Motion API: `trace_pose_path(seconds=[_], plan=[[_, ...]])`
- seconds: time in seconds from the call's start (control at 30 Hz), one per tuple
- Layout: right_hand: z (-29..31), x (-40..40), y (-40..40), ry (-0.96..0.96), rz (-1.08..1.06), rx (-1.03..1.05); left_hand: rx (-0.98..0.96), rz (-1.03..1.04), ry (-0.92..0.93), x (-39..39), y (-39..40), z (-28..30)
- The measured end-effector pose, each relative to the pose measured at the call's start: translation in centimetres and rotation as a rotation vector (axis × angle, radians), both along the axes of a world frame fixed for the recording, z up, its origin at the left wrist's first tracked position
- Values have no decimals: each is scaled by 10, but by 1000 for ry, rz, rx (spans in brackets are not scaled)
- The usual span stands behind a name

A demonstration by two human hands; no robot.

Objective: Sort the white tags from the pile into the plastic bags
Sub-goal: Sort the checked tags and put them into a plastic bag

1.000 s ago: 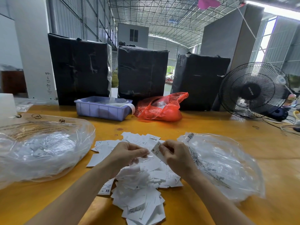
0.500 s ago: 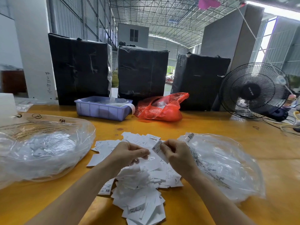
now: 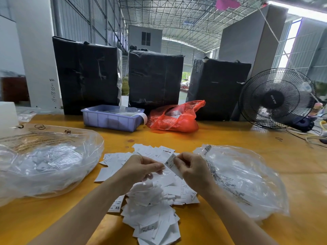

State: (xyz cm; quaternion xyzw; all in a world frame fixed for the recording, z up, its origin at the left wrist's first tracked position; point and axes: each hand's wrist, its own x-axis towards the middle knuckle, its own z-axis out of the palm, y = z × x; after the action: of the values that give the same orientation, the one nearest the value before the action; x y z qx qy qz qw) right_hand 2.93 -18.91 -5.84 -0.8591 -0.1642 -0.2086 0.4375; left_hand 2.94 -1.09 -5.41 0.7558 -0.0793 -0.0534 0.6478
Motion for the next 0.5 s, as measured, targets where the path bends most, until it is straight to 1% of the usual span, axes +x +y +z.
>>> trace_pose_path(seconds=[0.3,0.5], plan=[[1,0,0,12,3,-34,12,10,-11,0,0,0],[3,-3,1,127,106,-13,29,2,-17,-1,1,1]])
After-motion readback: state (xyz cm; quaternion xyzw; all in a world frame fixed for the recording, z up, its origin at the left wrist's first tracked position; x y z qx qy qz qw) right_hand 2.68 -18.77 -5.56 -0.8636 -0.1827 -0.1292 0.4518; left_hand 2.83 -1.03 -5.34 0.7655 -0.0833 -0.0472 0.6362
